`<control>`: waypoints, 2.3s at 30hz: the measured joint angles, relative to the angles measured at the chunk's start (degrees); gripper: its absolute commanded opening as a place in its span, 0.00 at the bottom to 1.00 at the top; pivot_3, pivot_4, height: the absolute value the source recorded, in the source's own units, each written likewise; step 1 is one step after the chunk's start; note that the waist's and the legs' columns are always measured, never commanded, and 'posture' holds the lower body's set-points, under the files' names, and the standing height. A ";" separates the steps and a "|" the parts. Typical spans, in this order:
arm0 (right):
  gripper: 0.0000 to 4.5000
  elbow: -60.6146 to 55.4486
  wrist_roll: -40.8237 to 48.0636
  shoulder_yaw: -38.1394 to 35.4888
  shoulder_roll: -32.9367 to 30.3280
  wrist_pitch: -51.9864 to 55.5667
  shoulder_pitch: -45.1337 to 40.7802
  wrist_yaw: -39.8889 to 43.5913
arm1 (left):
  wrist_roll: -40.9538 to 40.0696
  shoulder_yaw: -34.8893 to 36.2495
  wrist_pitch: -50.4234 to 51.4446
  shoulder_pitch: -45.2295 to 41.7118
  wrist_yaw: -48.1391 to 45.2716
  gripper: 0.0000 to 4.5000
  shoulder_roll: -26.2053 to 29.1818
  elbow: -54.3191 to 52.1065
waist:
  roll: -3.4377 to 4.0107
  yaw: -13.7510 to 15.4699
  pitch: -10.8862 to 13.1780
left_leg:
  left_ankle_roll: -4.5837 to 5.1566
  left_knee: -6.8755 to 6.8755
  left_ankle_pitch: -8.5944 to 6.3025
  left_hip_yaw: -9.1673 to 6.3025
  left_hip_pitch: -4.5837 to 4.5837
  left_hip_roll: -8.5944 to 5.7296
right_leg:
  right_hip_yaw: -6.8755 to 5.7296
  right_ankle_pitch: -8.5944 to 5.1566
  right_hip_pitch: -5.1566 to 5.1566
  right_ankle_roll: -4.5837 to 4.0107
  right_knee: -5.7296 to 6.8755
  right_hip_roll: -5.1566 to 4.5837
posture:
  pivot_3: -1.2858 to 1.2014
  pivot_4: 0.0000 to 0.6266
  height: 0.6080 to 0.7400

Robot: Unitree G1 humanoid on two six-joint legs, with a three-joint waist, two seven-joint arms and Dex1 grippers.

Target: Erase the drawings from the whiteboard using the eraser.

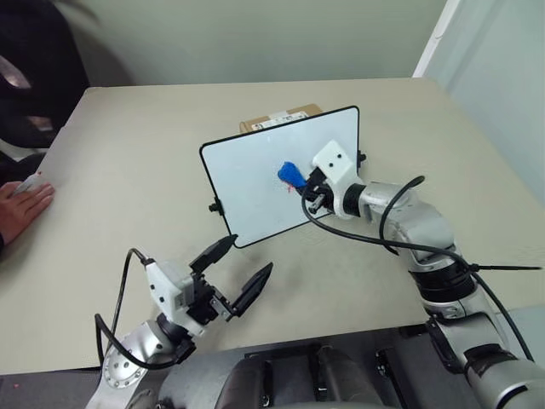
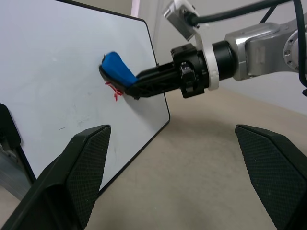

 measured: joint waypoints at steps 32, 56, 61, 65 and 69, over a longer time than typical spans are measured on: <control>0.12 1.47 -2.06 -0.92 0.88 0.74 -0.02 -1.39 | -0.10 0.18 0.12 -1.40 -0.74 1.00 0.56 0.13 | -0.01 -0.18 -0.01 | -0.01 -0.01 0.02 -0.02 0.02 0.01 | 0.01 0.23 -0.01 -0.09 0.02 0.02 | 0.52 0.24 1.00; 0.12 5.40 -2.33 -1.57 4.82 -3.19 -3.82 -1.27 | -0.11 0.01 0.12 -0.51 -0.49 1.00 0.41 0.06 | 0.00 -0.52 0.00 | 0.15 -0.04 -0.06 -0.04 0.00 0.04 | 0.02 0.40 -0.12 -0.25 0.09 0.08 | 0.52 0.24 1.00; 0.12 5.27 -2.32 -2.30 5.35 -4.55 -3.68 -1.56 | -0.11 0.01 0.12 -0.48 -0.21 1.00 0.41 0.05 | 0.00 -0.45 0.00 | 0.15 -0.06 -0.07 -0.04 0.00 0.04 | 0.02 0.39 -0.13 -0.26 0.06 0.08 | 0.52 0.24 1.00; 0.12 3.84 -2.23 0.41 3.46 -4.05 -0.42 1.05 | -0.13 0.08 0.11 -0.32 0.18 1.00 0.45 0.02 | 0.00 -0.40 0.00 | -0.16 -0.05 0.08 -0.03 0.00 0.04 | 0.02 0.34 -0.08 -0.20 0.02 0.07 | 0.52 0.24 1.00; 0.12 3.66 -2.28 3.25 3.00 -1.56 1.13 2.60 | -0.16 0.08 0.12 -0.41 0.18 1.00 0.58 0.02 | 0.00 -0.47 0.00 | -0.19 -0.05 0.09 -0.03 -0.01 0.04 | 0.02 0.32 -0.10 -0.18 0.05 0.07 | 0.52 0.24 1.00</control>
